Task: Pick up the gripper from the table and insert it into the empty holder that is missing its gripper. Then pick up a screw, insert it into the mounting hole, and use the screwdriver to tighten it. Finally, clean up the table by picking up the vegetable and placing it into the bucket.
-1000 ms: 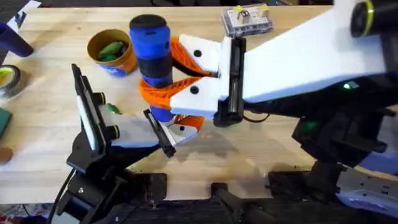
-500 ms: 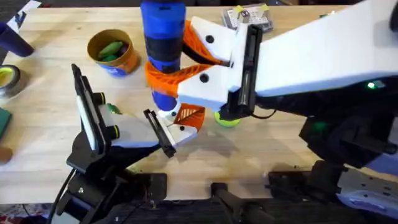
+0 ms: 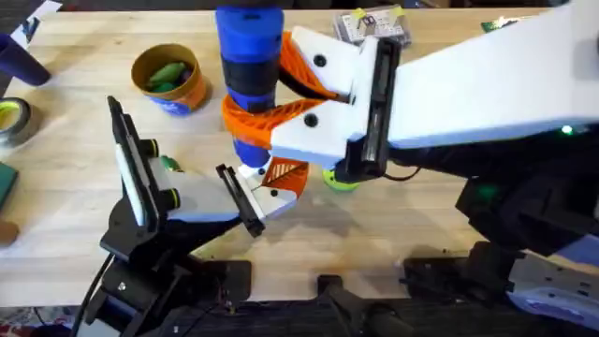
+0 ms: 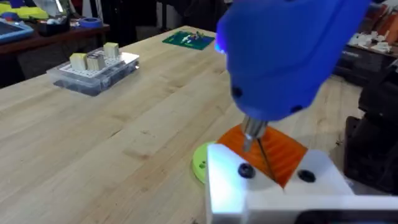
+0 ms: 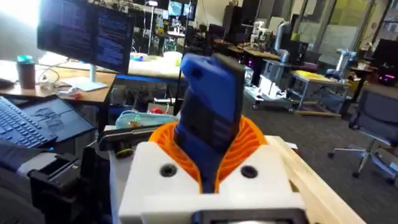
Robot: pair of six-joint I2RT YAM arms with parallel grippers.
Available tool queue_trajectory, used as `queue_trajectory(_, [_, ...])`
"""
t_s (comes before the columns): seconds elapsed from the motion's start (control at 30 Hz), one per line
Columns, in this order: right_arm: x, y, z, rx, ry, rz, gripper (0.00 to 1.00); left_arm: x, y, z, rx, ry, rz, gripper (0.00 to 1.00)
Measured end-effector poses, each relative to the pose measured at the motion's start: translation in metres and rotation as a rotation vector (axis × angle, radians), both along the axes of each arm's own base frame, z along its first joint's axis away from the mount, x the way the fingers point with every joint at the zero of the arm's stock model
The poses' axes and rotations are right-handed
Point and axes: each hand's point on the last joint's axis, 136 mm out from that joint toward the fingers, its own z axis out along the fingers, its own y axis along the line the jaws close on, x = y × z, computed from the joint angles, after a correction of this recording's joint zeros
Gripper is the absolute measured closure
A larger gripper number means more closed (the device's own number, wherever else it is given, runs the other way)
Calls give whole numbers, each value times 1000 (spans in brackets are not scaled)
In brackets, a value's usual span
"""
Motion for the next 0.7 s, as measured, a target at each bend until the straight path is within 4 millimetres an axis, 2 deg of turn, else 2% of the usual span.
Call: queue_trajectory(0.7, [2, 2, -10, -34, 14, -6, 919, 0, 0, 0, 0, 0, 0, 989])
